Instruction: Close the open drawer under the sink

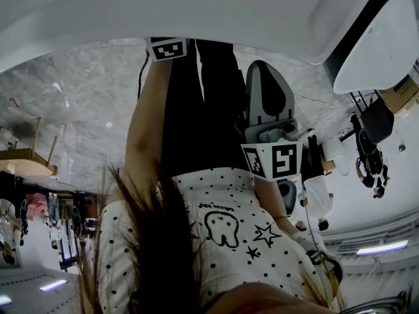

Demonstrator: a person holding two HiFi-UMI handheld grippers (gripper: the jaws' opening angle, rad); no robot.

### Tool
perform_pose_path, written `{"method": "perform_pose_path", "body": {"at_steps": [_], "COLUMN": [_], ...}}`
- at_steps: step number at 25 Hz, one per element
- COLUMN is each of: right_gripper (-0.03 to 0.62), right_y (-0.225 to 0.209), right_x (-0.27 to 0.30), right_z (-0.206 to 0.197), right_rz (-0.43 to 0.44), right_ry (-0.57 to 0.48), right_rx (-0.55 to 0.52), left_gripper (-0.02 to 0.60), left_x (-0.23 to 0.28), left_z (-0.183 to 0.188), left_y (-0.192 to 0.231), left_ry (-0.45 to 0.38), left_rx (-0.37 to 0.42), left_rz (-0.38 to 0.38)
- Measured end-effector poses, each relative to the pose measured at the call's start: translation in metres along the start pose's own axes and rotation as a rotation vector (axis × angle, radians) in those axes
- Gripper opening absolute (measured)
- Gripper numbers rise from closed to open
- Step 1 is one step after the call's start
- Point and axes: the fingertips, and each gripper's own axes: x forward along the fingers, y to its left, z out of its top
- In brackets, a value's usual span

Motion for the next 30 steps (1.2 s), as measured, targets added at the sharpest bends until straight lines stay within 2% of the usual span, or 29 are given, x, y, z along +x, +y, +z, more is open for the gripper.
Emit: {"method": "perform_pose_path", "body": {"at_steps": [12,16,18,21,24,30], "right_gripper": [0.015,0.014,0.014,0.015,0.014,0.014], "right_y": [-0.001,-0.006,-0.008,-0.001,0.014,0.022], "right_x": [-0.004,-0.006,-0.007,-0.008,-0.007,-0.007], "right_z": [0.000,0.001,0.002,0.006,0.008,0.005], "right_rz": [0.017,0.017,0.015,0.019,0.029,0.039], "right_ry": [0.003,-0.002,-0.004,-0.008,-0.010,-0.008], "right_rx": [-0.033,-0.046,-0.053,-0.063,-0.071,-0.070], "left_gripper": [0.121,0.119,0.083,0.072,0.052,0.011], "left_x": [0.003,0.001,-0.003,-0.011,-0.020,-0.025], "left_z": [0.000,0.000,-0.001,-0.007,-0.002,0.004], "left_y": [-0.010,-0.016,-0.020,-0.019,-0.004,0.000], "left_ry": [0.004,-0.005,-0.012,-0.007,-0.011,-0.010], "left_rx": [0.010,0.008,0.004,0.008,0.006,0.052], "left_rz": [-0.035,-0.023,-0.025,-0.033,-0.010,-0.010]}}
